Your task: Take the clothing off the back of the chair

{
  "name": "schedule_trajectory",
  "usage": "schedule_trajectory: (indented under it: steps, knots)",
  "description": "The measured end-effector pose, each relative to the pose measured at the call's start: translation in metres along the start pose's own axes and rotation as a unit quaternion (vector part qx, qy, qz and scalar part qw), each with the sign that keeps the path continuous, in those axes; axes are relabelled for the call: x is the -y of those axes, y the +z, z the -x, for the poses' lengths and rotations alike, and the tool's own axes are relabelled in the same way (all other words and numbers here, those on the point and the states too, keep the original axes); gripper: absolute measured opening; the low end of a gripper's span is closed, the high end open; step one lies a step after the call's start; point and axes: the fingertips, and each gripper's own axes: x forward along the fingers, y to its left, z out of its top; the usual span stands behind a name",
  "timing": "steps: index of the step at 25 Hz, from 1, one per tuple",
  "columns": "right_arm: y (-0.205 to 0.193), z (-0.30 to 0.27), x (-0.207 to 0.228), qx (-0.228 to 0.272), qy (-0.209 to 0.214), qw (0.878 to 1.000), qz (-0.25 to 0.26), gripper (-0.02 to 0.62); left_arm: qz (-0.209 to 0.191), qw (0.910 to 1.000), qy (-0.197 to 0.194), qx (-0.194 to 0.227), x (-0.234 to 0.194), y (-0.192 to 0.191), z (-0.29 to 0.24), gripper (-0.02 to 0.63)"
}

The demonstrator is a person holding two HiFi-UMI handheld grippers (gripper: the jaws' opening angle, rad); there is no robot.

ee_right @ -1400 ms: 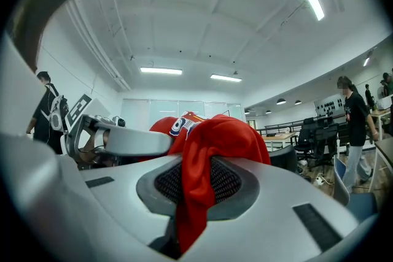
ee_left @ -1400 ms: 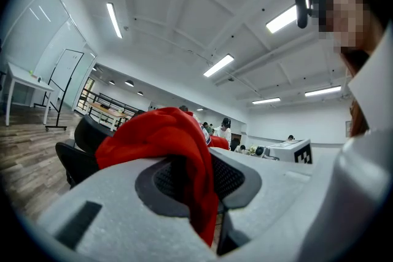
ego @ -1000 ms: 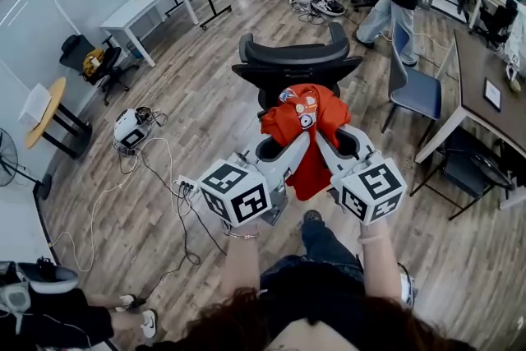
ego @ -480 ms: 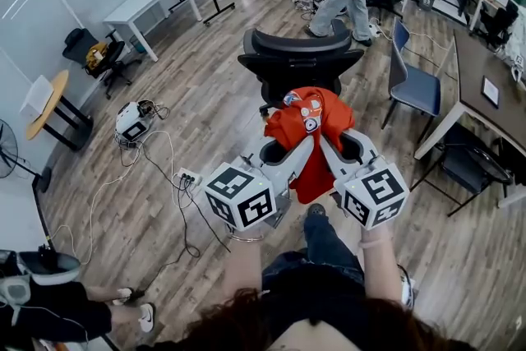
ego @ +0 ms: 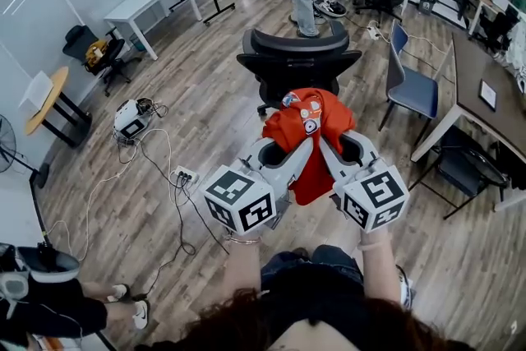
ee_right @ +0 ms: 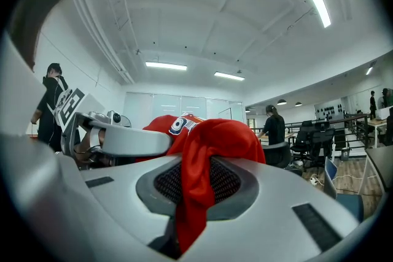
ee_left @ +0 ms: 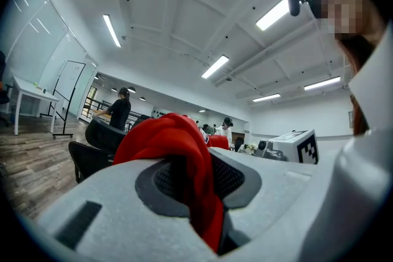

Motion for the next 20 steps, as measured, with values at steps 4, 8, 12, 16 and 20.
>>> schedule_trajectory:
  steps: [4, 8, 12, 16, 20]
  knots:
    - [0.006, 0.007, 0.006, 0.005, 0.012, 1.0, -0.002, 0.048, -0.01, 0.9998, 0.014, 0.002, 0.009, 0.004, -0.007, 0.086]
    - [0.009, 0.023, 0.013, 0.003, 0.019, 1.0, -0.004, 0.048, -0.015, 0.9996, 0.024, 0.002, 0.026, 0.005, -0.014, 0.086]
    - [0.012, 0.04, 0.013, 0.002, 0.023, 1.0, -0.002, 0.048, -0.017, 0.9994, 0.03, 0.002, 0.044, 0.004, -0.014, 0.086]
    - [0.014, 0.058, 0.014, 0.004, 0.026, 1.0, -0.007, 0.048, -0.021, 0.9992, 0.034, 0.0, 0.062, 0.003, -0.015, 0.086]
    - [0.017, 0.075, 0.014, 0.005, 0.032, 0.999, -0.008, 0.051, -0.025, 0.9989, 0.04, 0.0, 0.08, 0.002, -0.016, 0.086]
